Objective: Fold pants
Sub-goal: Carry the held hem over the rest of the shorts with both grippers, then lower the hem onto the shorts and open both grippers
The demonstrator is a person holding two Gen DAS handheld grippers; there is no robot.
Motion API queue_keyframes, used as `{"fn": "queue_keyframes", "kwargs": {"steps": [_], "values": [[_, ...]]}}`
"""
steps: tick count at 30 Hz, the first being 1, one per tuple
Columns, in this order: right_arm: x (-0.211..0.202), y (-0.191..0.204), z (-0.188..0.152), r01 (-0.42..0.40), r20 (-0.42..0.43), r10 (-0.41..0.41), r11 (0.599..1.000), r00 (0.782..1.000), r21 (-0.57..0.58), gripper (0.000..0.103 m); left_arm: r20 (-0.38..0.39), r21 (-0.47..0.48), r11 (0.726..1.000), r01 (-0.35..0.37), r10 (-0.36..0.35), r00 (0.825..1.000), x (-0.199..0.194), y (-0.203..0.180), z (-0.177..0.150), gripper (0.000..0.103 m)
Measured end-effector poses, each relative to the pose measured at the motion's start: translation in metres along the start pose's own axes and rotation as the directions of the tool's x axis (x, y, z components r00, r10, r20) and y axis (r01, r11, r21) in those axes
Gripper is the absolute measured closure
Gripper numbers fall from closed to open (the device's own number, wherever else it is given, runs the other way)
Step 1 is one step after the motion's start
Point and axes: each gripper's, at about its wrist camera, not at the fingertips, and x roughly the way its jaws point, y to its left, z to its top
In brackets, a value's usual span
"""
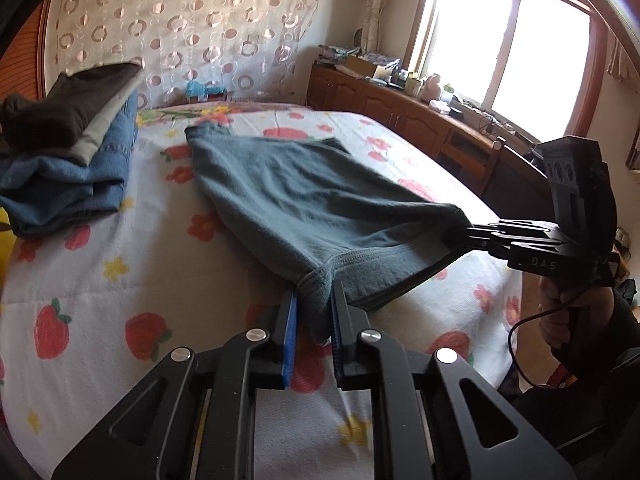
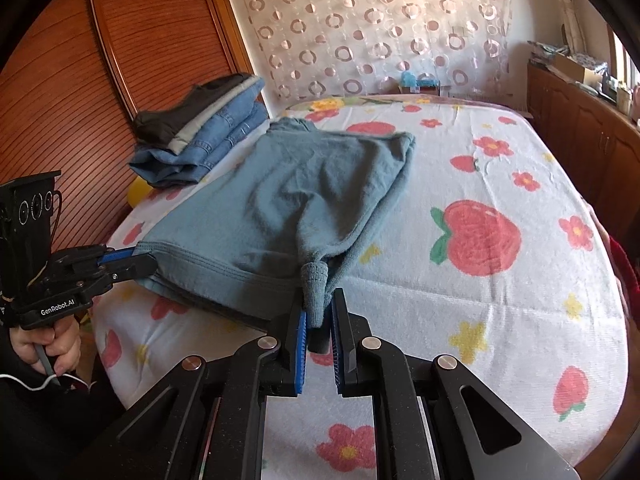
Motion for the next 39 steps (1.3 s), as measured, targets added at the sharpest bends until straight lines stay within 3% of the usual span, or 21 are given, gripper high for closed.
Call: {"fn": "queue_keyframes", "kwargs": {"steps": [23, 32, 39], "values": [[-0.051, 0.002, 0.01, -0.013, 0.119, 0.017, 0.999, 0.993, -0.037, 0.093, 0.133, 0.041, 0.998, 0.04, -0.045, 0.99, -0.04, -0.012, 0.033, 0.088], [-0.025, -0.003, 0.015, 0.003, 0.084, 0.0, 0.999, 0.996, -0.043, 0.093, 0.071, 0.024, 0.999, 0.03, -0.032, 0.997, -0.01, 0.002, 0.033, 0.088], [-0.002, -0.008, 0.035, 0.013, 0.064, -0.009, 0.998, 0.998, -0.067, 0.093, 0.071, 0.013, 1.0, 0.02, -0.021, 0.997, 0.007, 0.016, 0.048, 0.088]]}}
